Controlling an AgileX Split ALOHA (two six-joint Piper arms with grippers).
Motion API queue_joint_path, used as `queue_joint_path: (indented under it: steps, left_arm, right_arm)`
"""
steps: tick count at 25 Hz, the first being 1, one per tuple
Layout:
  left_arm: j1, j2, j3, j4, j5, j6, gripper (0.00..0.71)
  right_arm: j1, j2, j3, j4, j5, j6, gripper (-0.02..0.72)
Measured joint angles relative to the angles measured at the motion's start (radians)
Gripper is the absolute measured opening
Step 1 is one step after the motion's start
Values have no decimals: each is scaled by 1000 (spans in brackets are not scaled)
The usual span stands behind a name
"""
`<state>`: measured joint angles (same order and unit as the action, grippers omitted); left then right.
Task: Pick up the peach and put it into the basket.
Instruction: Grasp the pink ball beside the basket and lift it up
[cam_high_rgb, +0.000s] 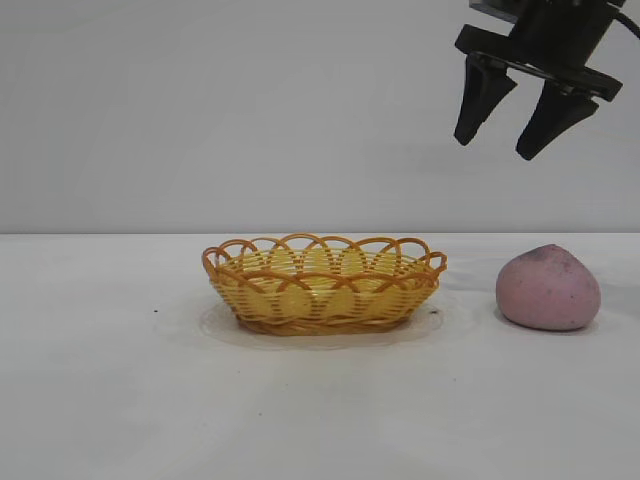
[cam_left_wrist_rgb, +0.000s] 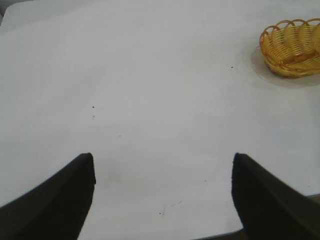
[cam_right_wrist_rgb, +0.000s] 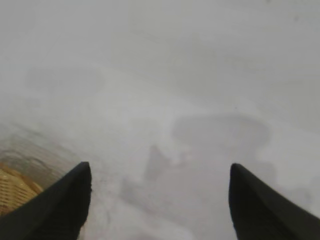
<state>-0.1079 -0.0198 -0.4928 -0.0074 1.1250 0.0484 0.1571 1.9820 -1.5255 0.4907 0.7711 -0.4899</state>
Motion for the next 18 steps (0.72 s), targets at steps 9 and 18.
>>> queue_joint_path:
  steps: [9, 18]
  left_arm:
    - [4, 0, 0, 1, -1, 1, 527]
    - [123, 0, 0, 2, -2, 1, 527]
  right_arm:
    - [0, 0, 0, -14, 64, -40, 535]
    - [0, 0, 0, -78, 175, -26, 483]
